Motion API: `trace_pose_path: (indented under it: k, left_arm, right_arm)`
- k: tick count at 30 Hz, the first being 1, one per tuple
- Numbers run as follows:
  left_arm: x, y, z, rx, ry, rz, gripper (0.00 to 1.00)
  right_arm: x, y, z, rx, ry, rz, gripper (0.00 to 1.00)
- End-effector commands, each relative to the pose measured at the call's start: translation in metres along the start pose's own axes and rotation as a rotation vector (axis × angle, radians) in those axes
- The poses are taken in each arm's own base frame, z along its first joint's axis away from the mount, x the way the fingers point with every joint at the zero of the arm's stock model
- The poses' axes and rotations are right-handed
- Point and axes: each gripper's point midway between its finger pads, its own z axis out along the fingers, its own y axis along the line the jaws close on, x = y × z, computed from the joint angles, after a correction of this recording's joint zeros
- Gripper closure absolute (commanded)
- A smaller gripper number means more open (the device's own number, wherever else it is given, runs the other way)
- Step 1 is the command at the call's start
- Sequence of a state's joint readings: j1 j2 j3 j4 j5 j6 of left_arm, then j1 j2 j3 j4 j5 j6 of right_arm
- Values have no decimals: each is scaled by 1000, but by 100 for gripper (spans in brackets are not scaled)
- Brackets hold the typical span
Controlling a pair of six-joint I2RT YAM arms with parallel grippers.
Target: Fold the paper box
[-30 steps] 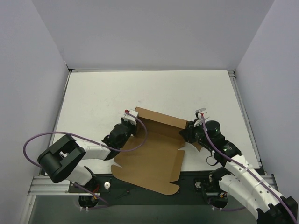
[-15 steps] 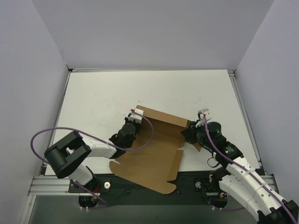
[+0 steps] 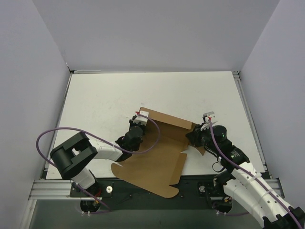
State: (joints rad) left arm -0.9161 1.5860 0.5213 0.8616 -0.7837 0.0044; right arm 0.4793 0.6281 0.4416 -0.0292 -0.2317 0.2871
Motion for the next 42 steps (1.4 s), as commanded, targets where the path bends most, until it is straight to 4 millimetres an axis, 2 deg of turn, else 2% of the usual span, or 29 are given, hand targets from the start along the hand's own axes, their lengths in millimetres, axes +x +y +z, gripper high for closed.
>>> trace_pose_path:
  k: [1, 4, 5, 7, 8, 10, 11, 14, 16, 19, 20, 22, 28, 36, 42]
  left_arm:
    - [23, 8, -5, 7, 91, 141, 77]
    - [27, -7, -13, 108, 152, 83, 77]
    - [34, -9, -18, 129, 198, 92, 77]
    - [32, -21, -21, 177, 234, 34, 77]
    - [43, -18, -25, 170, 296, 32, 77]
    - [40, -22, -24, 171, 333, 18, 77]
    - [47, -19, -27, 161, 378, 12, 77]
    - [51, -19, -28, 174, 428, -21, 77]
    - [52, -17, -27, 169, 440, -31, 77]
    - [54, -18, -29, 180, 454, -54, 77]
    - [54, -18, -30, 183, 455, -60, 78]
    - [53, -19, -30, 193, 456, -62, 78]
    - [51, -18, -31, 202, 449, -71, 78]
    - [46, -18, -33, 252, 409, -89, 78]
    - [44, -19, -33, 272, 390, -88, 78]
  right_arm:
    - [-11, 10, -6, -29, -13, 2, 90]
    - [-14, 9, -6, -15, -11, 14, 90]
    - [-15, 6, -6, 1, -11, 23, 85]
    - [-20, 5, -6, 16, -15, 33, 72]
    - [-16, 2, -9, 37, 10, 45, 58]
    - [-19, -1, -12, 82, 22, 66, 50]
    - [-13, -4, -16, 110, 43, 71, 45]
    - [-2, -9, -21, 178, 67, 84, 39]
    - [5, -13, -21, 238, 71, 107, 39]
    - [29, -22, -17, 309, 114, 173, 39]
    - [42, -27, -14, 331, 141, 195, 38]
    - [51, -29, -10, 344, 152, 223, 38]
    - [60, -47, 1, 446, 165, 210, 39]
    - [84, -60, 9, 517, 200, 246, 43]
    - [95, -65, 18, 530, 209, 268, 54]
